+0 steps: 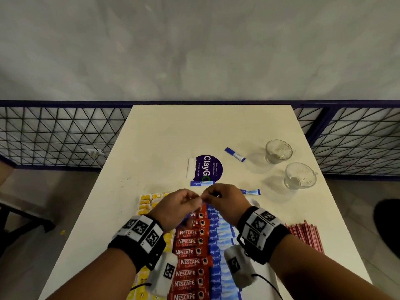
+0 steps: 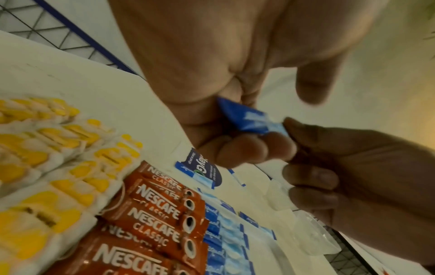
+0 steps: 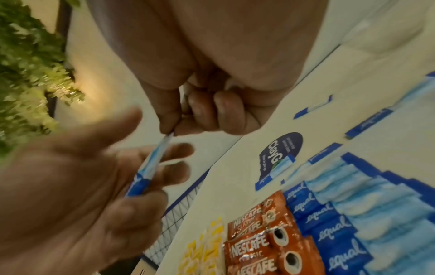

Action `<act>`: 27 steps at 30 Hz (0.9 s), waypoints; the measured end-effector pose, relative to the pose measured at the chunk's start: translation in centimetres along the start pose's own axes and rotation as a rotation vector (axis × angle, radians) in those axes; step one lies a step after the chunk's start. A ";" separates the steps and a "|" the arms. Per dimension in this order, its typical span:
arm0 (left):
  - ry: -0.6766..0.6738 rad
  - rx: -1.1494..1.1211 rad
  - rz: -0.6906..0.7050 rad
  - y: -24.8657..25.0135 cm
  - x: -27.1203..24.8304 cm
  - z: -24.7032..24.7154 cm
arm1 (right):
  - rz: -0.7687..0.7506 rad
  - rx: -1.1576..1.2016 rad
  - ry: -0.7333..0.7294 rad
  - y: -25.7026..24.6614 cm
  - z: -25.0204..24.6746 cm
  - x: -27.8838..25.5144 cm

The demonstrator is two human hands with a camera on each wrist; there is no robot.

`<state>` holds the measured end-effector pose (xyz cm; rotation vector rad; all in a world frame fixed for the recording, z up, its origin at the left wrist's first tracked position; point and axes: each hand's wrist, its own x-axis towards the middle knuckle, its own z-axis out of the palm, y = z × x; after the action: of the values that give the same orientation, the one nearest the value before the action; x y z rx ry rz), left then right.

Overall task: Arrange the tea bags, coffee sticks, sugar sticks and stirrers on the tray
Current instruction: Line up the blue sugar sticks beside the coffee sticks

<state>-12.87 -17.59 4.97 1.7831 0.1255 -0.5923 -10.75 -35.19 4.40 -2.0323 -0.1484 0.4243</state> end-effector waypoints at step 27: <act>0.545 0.741 -0.490 -8.0 1.0 -8.2 | 0.500 0.165 0.137 9.8 -2.6 -1.1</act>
<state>-12.39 -7.74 -0.95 2.6363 0.8230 -0.5073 -11.59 -42.35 -2.83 -1.9147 0.4732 0.5818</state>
